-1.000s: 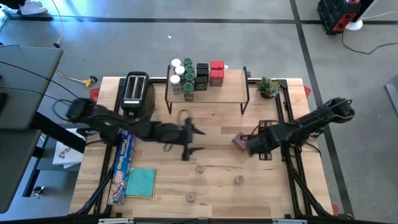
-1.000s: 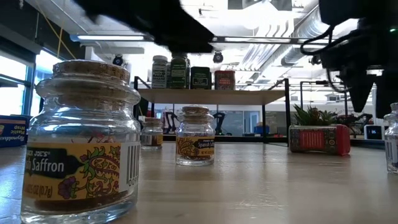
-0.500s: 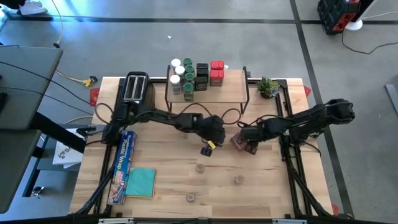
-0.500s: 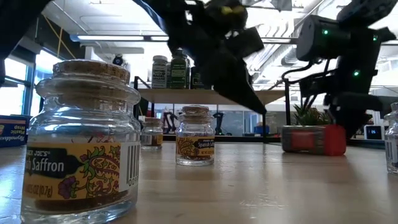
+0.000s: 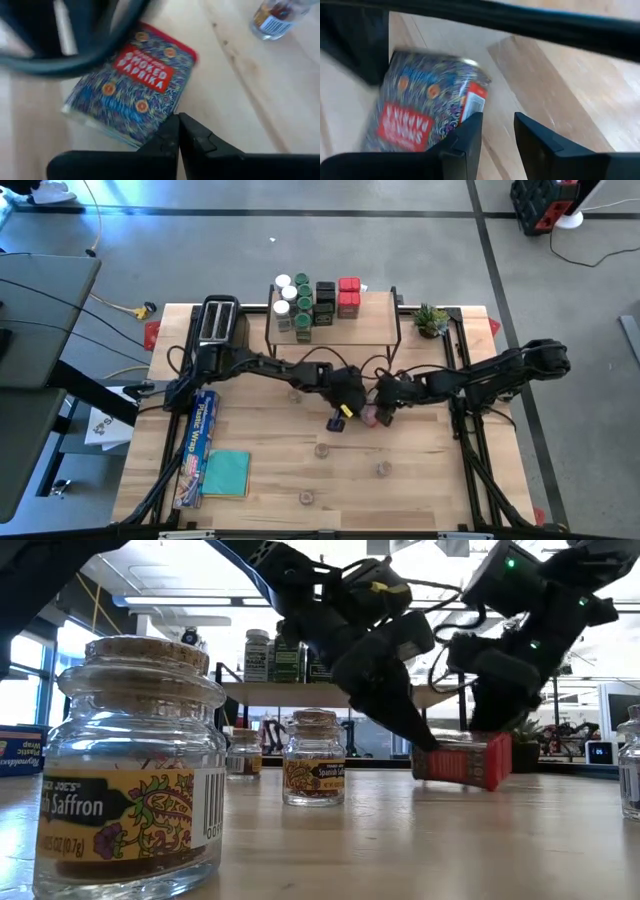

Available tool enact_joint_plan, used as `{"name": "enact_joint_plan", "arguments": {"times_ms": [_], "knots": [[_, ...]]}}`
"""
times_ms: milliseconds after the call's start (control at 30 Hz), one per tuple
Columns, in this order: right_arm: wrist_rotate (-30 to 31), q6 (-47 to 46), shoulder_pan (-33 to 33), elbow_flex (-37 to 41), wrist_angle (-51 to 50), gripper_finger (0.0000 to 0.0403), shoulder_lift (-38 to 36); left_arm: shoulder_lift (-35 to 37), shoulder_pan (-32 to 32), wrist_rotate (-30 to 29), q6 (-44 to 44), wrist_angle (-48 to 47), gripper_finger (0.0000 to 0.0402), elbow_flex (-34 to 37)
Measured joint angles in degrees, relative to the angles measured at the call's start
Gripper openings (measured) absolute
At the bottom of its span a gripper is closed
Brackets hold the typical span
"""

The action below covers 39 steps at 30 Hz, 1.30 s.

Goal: Shelf spices
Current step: Put the red seasoning can on the shelf aligned with the other red seasoning can

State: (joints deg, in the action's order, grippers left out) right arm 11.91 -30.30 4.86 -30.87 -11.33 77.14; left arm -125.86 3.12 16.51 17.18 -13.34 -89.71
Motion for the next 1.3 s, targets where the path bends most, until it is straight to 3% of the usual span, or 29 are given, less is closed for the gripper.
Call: {"name": "enact_joint_plan", "arguments": {"times_ms": [300,633,800,900,1033,1233,1300], "knots": [[-2.2,-9.7,0.1,-3.6,-3.9,0.0112,0.0,1.3,-0.5,0.4,-10.0,-3.6,0.0001,0.0],[0.7,-8.9,6.0,-3.8,-10.0,0.0112,-1.9,4.2,-0.9,-2.4,-15.5,-11.9,0.0001,-0.2],[9.8,-2.7,13.0,-3.7,-10.7,0.0112,-2.3,4.7,-0.8,-3.2,-9.1,-12.5,0.0001,-0.2],[13.3,0.9,13.9,-3.6,-9.7,0.0111,-0.4,3.5,-0.4,-6.5,-2.8,-11.3,0.0001,-0.1],[11.0,3.2,14.1,-3.5,-10.0,0.0101,1.7,2.8,0.1,-10.0,-0.6,-9.2,0.0001,-0.1],[10.0,11.7,22.1,-4.0,-5.4,0.0073,1.6,4.1,0.3,-7.9,-1.5,-7.2,0.0,-0.1],[10.5,15.0,23.9,-4.0,-2.7,0.0072,2.0,4.1,0.5,-4.9,-1.6,-4.9,0.0,-0.2]]}}
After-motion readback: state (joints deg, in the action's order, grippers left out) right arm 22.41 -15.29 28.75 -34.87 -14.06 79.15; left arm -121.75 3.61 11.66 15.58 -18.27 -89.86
